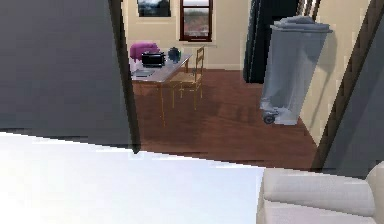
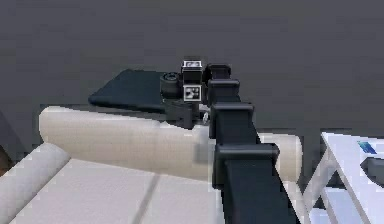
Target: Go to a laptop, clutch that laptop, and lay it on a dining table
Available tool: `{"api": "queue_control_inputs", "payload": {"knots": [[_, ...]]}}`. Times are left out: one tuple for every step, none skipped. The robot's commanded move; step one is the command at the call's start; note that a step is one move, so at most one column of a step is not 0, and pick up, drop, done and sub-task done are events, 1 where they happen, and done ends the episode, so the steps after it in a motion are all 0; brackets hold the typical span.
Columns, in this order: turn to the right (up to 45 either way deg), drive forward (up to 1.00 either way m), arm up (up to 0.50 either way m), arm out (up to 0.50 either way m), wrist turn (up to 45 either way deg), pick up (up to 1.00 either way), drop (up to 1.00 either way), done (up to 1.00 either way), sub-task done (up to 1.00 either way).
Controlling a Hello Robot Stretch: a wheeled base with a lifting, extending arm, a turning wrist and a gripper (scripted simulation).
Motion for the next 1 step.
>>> {"api": "queue_control_inputs", "payload": {"knots": [[0.0, 0.0, 0.0, 0.0, -45.0, 0.0, 0.0, 0.0, 0.0]]}}
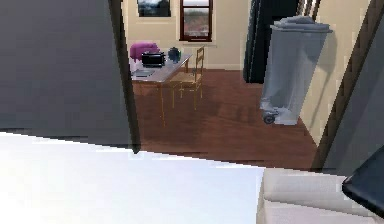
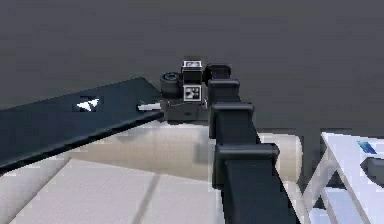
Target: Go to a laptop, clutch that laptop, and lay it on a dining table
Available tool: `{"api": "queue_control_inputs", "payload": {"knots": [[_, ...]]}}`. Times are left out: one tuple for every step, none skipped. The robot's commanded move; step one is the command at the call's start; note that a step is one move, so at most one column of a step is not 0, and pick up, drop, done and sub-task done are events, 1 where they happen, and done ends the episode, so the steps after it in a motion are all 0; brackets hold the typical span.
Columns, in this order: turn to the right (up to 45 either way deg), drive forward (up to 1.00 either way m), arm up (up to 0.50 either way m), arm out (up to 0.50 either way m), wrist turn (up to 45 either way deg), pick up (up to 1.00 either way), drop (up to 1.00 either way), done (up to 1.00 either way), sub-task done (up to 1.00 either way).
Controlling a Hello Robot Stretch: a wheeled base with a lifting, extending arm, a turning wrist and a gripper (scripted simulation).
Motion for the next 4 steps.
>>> {"api": "queue_control_inputs", "payload": {"knots": [[0.0, 0.0, 0.0, 0.0, -45.0, 0.0, 0.0, 0.0, 0.0], [0.0, 0.0, 0.0, 0.0, -45.0, 0.0, 0.0, 0.0, 0.0], [0.0, 0.0, 0.0, 0.0, -18.0, 0.0, 0.0, 0.0, 0.0], [0.0, 0.0, 0.0, -0.22, 0.0, 0.0, 0.0, 0.0, 0.0]]}}
